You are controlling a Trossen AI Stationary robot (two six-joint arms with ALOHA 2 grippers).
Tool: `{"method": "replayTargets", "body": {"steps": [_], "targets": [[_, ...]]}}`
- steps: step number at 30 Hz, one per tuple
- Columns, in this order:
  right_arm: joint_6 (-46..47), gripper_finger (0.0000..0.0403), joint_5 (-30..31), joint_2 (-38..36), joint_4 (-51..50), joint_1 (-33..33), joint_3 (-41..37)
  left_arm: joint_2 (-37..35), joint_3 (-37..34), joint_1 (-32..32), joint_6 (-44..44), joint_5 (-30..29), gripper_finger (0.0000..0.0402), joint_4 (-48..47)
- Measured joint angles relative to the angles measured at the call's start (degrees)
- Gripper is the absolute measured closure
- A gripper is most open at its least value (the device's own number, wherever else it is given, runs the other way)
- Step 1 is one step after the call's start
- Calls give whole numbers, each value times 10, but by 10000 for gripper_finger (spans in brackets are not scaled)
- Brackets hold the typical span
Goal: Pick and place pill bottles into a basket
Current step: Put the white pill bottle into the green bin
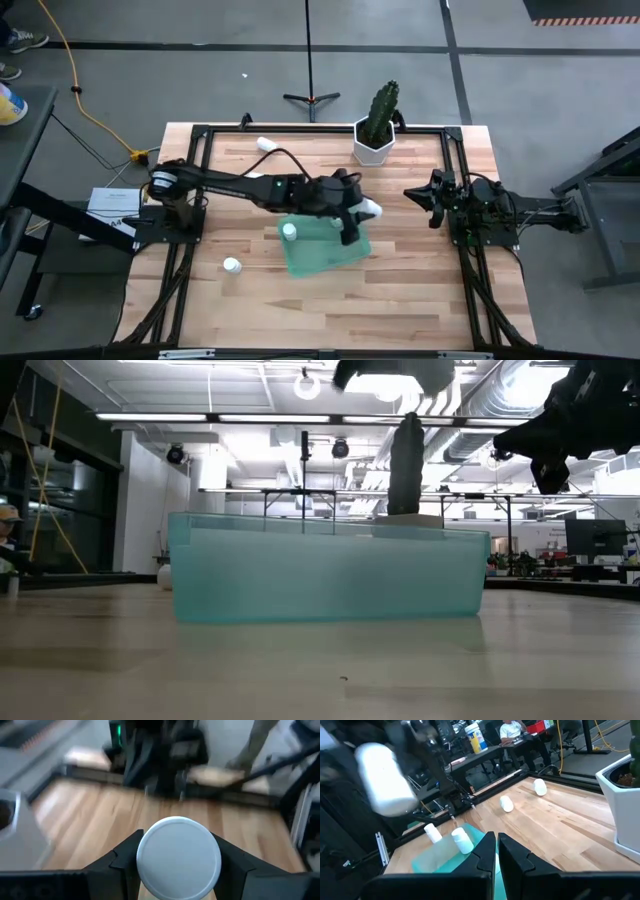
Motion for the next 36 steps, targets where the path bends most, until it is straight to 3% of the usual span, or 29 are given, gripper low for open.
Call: {"method": "replayTargets", "body": {"steps": [6,9,20,26,36], "targets": [[0,391,28,0,1,0,0,-27,-182,13,-44,75,190,152],[0,391,48,0,4,0,0,-58,-233,8,-79,80,190,121],[0,391,70,1,2,0,0,-108,-250,-61,-145,33,190,-119],[-3,391,79,1,2,0,-1,-106,-278,-96,-187,-7,190,-113],[-4,391,79,1,-2,0,-1,-107,-317,-105,-231,-42,191,-117]]}}
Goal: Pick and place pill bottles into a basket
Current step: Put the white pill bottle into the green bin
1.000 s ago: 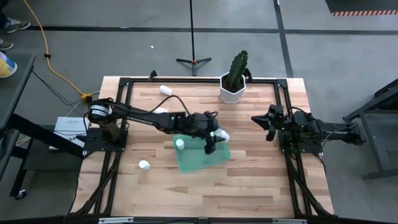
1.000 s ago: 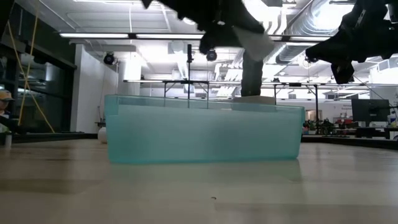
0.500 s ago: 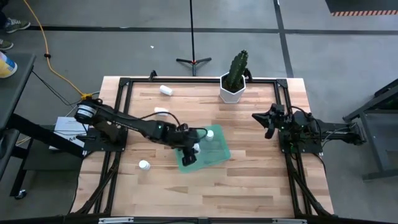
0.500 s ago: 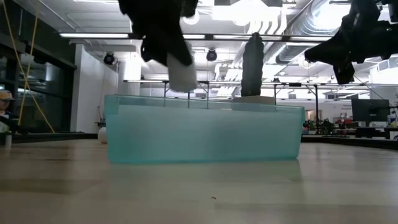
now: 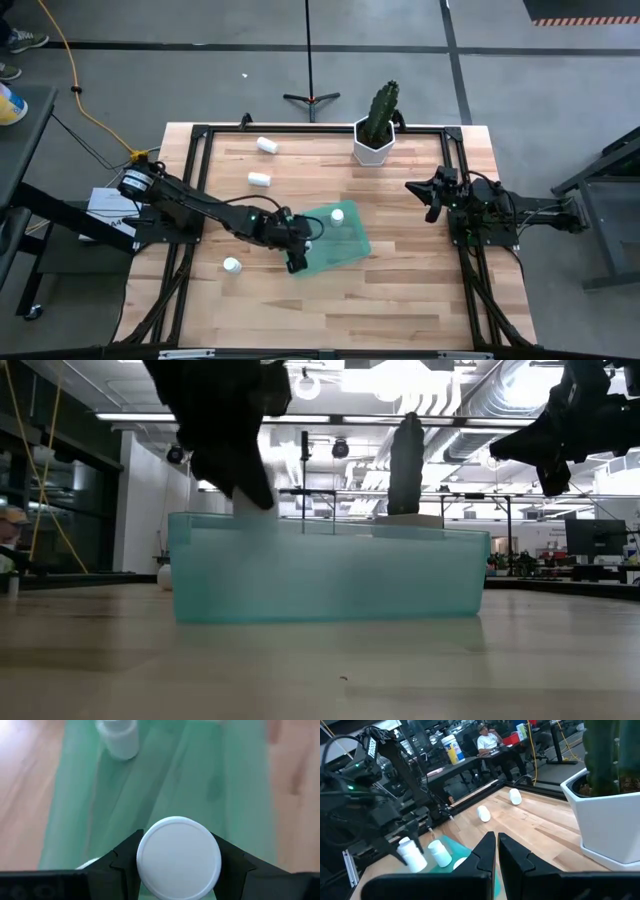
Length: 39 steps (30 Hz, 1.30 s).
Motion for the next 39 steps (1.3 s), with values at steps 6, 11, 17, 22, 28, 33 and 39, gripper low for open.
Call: {"method": "replayTargets", "body": {"steps": [6,11,17,22,28,33,39], "targets": [[0,391,0,0,0,0,0,8,-15,-2,-3,6,191,1],[0,391,0,0,-2,0,0,21,-15,-1,22,11,191,7],[0,391,0,0,-3,0,0,25,-14,0,32,17,191,9],[0,391,0,0,-7,0,0,25,-15,0,53,23,191,10],[0,391,0,0,-8,0,0,35,-15,0,89,28,191,17],[0,391,0,0,-9,0,0,37,-15,0,102,36,183,18],[0,391,0,0,-9,0,0,37,-15,0,102,36,169,16]]}}
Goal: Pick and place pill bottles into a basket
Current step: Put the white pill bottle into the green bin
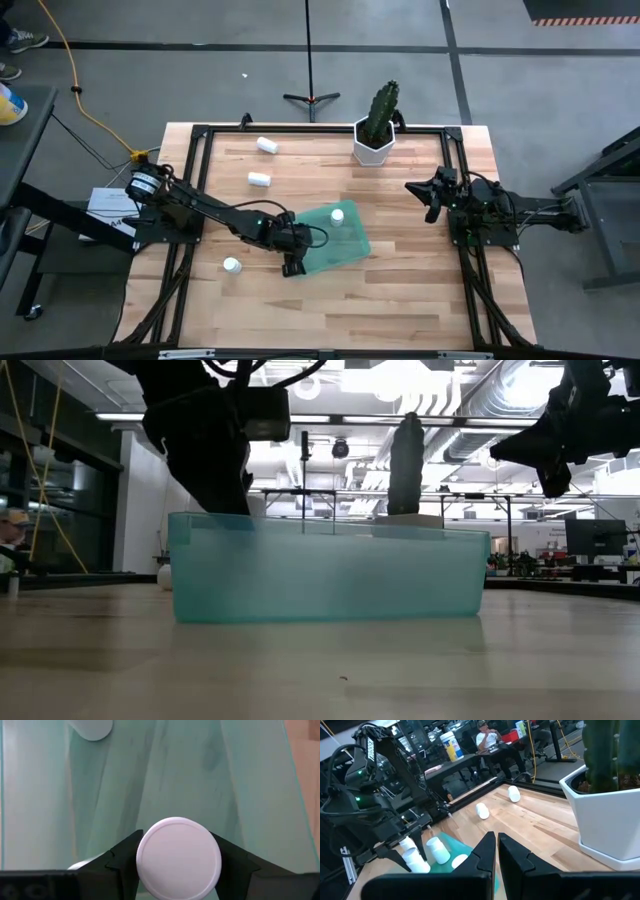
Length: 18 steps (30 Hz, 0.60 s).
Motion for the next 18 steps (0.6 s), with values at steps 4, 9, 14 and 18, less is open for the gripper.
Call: {"method": "replayTargets", "body": {"steps": [4,9,14,18], "targets": [[0,391,0,0,0,0,0,0,0,0,0,3,177,0],[0,391,0,0,0,0,0,0,0,0,0,17,169,0],[0,391,0,0,0,0,0,0,0,0,0,17,135,0],[0,391,0,0,0,0,0,0,0,0,0,17,118,0]]}}
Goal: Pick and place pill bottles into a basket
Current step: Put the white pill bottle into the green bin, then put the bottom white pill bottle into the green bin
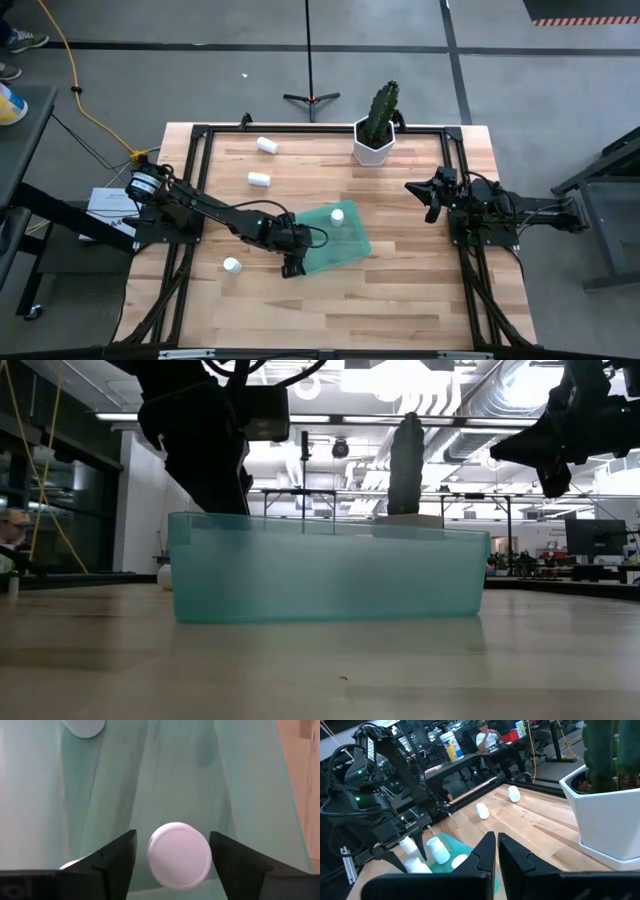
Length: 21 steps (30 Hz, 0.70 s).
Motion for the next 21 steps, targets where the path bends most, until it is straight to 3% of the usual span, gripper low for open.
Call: {"method": "replayTargets", "body": {"steps": [11,18,21], "targets": [[0,391,0,0,-2,0,0,-4,28,0,0,1,129,-34],[0,391,-2,0,-4,0,0,-4,92,0,15,3,137,-137],[0,391,-3,0,-4,0,0,-4,121,0,-5,30,138,-208]]}}
